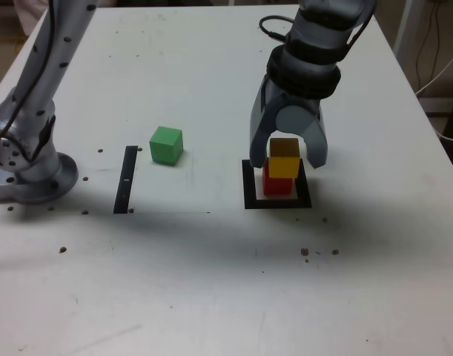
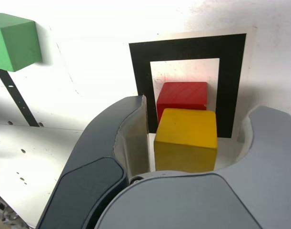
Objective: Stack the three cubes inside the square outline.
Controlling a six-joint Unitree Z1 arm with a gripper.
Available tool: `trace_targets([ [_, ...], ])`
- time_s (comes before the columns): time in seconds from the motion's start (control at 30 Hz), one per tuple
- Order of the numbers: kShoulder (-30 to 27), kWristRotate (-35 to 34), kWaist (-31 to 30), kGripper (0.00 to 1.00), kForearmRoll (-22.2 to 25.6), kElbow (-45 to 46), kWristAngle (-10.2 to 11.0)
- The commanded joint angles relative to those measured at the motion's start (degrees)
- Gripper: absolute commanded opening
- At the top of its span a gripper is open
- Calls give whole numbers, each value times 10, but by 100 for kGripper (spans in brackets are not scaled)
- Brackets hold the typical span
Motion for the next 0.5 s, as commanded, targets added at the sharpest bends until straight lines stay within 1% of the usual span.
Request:
trace_targets([
  [0.0,-15,1,2,99,4,4,5],
  [0.3,-64,1,1,99,24,6,35],
  [0.47,-92,1,-2,99,36,14,46],
])
